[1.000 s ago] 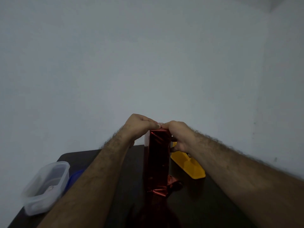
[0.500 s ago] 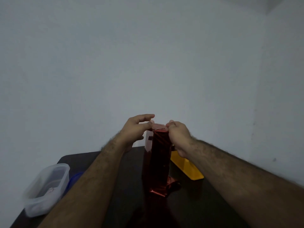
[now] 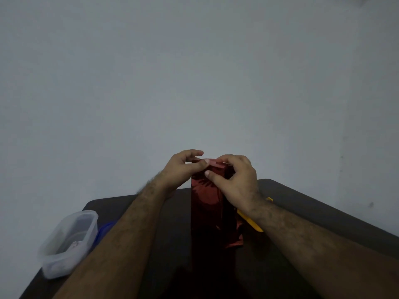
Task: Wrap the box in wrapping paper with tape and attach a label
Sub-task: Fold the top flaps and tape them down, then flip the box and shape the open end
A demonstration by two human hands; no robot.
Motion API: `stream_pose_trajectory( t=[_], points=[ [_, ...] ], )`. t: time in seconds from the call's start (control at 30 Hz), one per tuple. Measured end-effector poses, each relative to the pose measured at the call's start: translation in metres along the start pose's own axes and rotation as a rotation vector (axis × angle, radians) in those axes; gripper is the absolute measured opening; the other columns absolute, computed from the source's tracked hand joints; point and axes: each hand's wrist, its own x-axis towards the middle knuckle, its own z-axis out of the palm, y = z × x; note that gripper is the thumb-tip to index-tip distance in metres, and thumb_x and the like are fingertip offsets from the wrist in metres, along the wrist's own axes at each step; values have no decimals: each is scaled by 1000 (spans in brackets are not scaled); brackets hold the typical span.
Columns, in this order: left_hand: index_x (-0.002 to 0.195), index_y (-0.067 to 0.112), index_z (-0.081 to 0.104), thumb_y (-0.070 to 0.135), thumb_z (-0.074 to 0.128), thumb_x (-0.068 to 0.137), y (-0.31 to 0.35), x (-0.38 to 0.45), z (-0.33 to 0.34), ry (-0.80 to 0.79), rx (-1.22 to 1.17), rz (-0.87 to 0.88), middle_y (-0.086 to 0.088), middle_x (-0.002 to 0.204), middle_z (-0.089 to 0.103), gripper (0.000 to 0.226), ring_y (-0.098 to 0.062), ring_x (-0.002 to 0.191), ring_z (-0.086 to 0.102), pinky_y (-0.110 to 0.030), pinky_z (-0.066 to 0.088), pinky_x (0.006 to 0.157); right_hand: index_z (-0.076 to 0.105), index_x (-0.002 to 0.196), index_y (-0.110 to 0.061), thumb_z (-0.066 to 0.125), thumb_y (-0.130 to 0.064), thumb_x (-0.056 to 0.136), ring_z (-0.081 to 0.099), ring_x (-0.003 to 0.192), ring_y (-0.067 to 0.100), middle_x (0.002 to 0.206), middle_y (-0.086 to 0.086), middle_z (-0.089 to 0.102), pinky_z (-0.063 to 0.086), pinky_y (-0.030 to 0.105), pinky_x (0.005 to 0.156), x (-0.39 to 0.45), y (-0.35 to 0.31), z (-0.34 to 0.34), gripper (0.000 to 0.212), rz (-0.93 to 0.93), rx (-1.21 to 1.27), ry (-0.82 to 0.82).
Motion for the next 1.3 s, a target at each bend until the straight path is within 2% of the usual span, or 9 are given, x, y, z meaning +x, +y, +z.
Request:
stream_pose_trajectory(
  t=[0.23,0.37,0.53,0.67,0.8,0.93,1.1,1.2,1.3],
  points=[
    [157,31,37,20,95,73,-16,-2,-13,-228,-79,-182,-5,128,73,102,-24,111,75,-43,59,94,72,111,-35,82,-54,81,68,106,8,116,-9,69,61,38,91,0,9,9,36,180,273,111],
    [163,37,22,53,101,54,-6,-2,-23,-122,197,-237,2,138,61,135,-16,114,68,-40,54,100,67,104,-31,76,-53,88,71,100,14,116,2,71,63,38,83,1,9,23,29,397,457,307],
    [108,29,69,74,78,72,35,-6,-18,413,664,255,12,93,70,58,-9,88,66,-33,56,78,58,120,-15,61,-47,103,66,96,19,117,8,66,55,28,74,-4,14,34,36,734,556,553],
    [65,15,70,57,71,91,70,-19,5,-69,943,242,3,54,66,50,-12,53,64,-29,52,59,48,141,-10,46,-54,108,58,99,22,117,4,57,44,33,81,-6,7,31,55,1029,660,643],
    [81,6,74,65,48,101,50,-19,27,-140,1080,-231,-1,56,72,68,-17,55,74,-34,64,70,52,135,-12,49,-52,107,56,95,20,116,4,61,49,36,81,-9,3,39,50,1058,624,667],
    [127,8,65,69,47,99,38,-11,15,128,1224,-299,-12,120,70,69,-30,111,66,-39,50,89,56,124,-14,59,-51,102,60,88,18,104,2,63,55,37,79,-11,-1,45,44,1082,668,702],
    [131,13,48,86,69,66,16,1,10,346,558,-291,-9,118,66,100,-32,98,69,-42,63,82,46,138,-24,77,-27,92,70,105,27,122,8,65,63,50,87,-7,-8,51,55,1026,1121,645],
    [136,22,29,61,91,67,4,4,9,396,-189,-334,-10,121,63,101,-36,93,74,-49,66,75,37,151,-26,78,-14,90,65,119,30,135,8,60,59,53,95,-12,-16,51,75,907,1256,443],
    [144,8,37,46,96,68,-8,9,-1,401,-434,-297,-14,121,67,103,-32,98,75,-45,65,80,37,150,-35,86,-24,83,55,133,35,143,4,56,48,59,108,-21,-9,51,85,856,1189,150]
  ],
)
